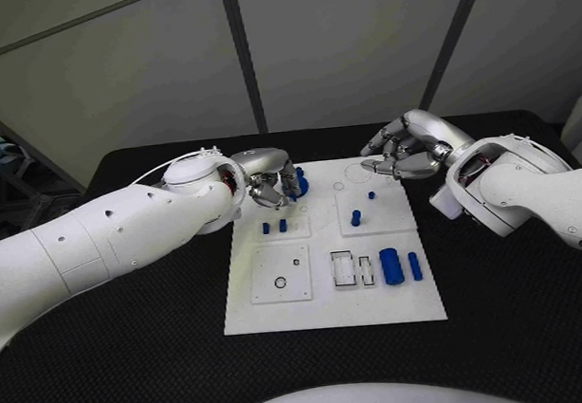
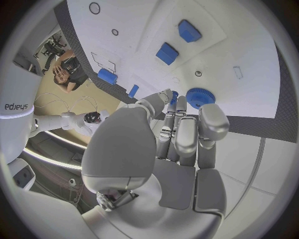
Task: Assemble the parts on the task board
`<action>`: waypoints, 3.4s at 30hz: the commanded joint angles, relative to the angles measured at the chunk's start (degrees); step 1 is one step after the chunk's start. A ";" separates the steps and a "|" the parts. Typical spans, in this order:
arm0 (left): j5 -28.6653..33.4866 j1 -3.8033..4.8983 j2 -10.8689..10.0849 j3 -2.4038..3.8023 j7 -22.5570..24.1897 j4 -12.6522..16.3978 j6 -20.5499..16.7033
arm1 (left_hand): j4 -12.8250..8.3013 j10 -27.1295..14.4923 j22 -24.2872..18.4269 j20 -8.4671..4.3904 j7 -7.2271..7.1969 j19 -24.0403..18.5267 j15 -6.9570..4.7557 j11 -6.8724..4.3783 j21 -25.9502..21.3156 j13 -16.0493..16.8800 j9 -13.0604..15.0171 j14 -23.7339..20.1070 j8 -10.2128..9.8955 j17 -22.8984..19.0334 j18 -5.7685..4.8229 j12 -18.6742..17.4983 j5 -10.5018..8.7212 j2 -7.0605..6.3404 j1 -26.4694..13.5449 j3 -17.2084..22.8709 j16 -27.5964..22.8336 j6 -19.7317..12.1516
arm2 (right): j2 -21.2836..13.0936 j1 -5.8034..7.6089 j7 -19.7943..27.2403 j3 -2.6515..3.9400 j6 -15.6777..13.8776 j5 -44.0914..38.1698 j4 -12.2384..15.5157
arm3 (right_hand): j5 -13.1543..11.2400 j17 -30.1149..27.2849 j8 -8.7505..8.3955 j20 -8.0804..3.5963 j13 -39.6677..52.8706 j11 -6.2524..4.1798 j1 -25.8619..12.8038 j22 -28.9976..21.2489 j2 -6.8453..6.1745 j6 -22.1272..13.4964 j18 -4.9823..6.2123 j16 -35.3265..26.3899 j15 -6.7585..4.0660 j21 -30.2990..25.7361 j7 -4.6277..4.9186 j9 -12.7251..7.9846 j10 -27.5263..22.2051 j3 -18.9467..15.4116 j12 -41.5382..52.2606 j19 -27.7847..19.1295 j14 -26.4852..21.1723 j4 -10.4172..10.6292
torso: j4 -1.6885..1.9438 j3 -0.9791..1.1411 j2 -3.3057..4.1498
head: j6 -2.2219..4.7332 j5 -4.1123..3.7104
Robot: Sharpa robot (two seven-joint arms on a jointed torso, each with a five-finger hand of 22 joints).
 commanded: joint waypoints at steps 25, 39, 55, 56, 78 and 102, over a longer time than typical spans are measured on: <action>1.33 -0.80 -2.82 0.30 -2.48 -0.70 3.02 | -0.03 0.49 0.13 -0.15 -0.02 0.45 0.06 0.04 0.41 0.08 -0.09 0.42 -0.49 -0.12 -5.10 -0.50 -0.44 -0.13 -0.90 0.41 0.04 0.36 | -0.14 0.07 0.52 0.04 0.13 -0.14 0.06 | 0.31 0.09 0.20 -0.09 0.07 -0.04 0.38 0.08 -0.34 -0.44 0.64 -0.22 -0.19 -0.23 -0.07 0.07 -0.07 0.29 -0.03 0.01 0.04 0.08 | -0.17 0.10 0.09 | -0.05 0.29; 1.40 -1.12 -2.27 0.30 -2.58 -1.36 3.64 | -0.02 0.56 0.14 -0.15 -0.04 0.44 0.05 0.03 0.39 0.09 -0.10 0.45 -0.54 -0.09 -5.09 -0.60 -0.50 -0.15 -0.98 0.42 0.05 0.40 | -0.11 0.07 0.53 0.04 0.12 -0.14 0.08 | 0.31 0.09 0.20 -0.09 0.07 -0.04 0.38 0.08 -0.34 -0.44 0.64 -0.22 -0.19 -0.23 -0.07 0.07 -0.07 0.29 -0.03 0.01 0.04 0.08 | -0.17 0.08 0.12 | -0.11 0.14; 1.41 -1.44 -1.16 0.30 -2.29 -1.84 3.86 | -0.02 0.65 0.15 -0.15 -0.05 0.44 0.05 0.01 0.39 0.10 -0.12 0.48 -0.59 -0.03 -5.08 -0.71 -0.62 -0.15 -1.08 0.43 0.08 0.44 | 0.04 0.07 0.58 0.04 0.15 -0.14 0.04 | 0.31 0.09 0.20 -0.09 0.07 -0.04 0.38 0.08 -0.34 -0.44 0.64 -0.22 -0.19 -0.23 -0.07 0.07 -0.07 0.29 -0.03 0.01 0.04 0.08 | -0.17 0.10 0.10 | -0.22 -0.06; 1.41 -1.45 -1.13 0.30 -2.31 -1.85 3.88 | -0.02 0.65 0.15 -0.15 -0.05 0.44 0.05 0.01 0.39 0.10 -0.12 0.48 -0.59 -0.03 -5.08 -0.71 -0.62 -0.15 -1.08 0.43 0.08 0.44 | 0.04 0.07 0.58 0.04 0.15 -0.14 0.04 | 0.31 0.09 0.20 -0.09 0.07 -0.04 0.38 0.08 -0.34 -0.44 0.64 -0.22 -0.19 -0.23 -0.07 0.07 -0.07 0.29 -0.03 0.01 0.04 0.08 | -0.17 0.10 0.10 | -0.22 -0.06; 1.41 -1.51 -0.78 0.30 -4.08 -2.75 5.42 | -0.04 -1.62 -0.26 0.31 0.80 -0.08 0.80 1.03 -0.59 -0.12 -0.90 0.11 -2.82 -1.36 -4.97 -3.65 -0.98 -1.21 -2.48 0.27 -0.45 -1.75 | 0.03 0.07 0.48 0.04 0.20 -0.14 -0.05 | 0.30 -0.05 0.36 -0.12 -0.43 -0.05 0.39 -0.27 -0.39 -0.45 0.69 -0.47 -0.22 -0.56 -0.09 0.10 -0.28 0.36 -0.37 0.01 0.08 0.08 | -0.14 0.08 0.08 | -0.36 -0.21; 1.53 -1.52 -1.31 0.30 -3.75 -2.89 4.08 | -1.00 -6.95 -6.36 1.29 1.34 -3.82 1.81 2.34 -9.83 -0.15 -0.96 -3.54 -6.58 -12.76 -3.22 -8.17 -0.90 -1.51 -1.96 -2.79 -6.15 -9.05 | 0.06 0.07 -3.12 0.04 4.82 -3.81 -1.42 | -0.63 -6.04 0.40 0.60 -23.95 1.76 2.85 -1.95 -0.57 -2.70 0.76 -7.83 0.93 -3.22 1.38 -0.19 -7.36 4.97 -26.37 0.49 -1.06 -0.43 | -0.12 0.01 0.04 | -0.03 -0.35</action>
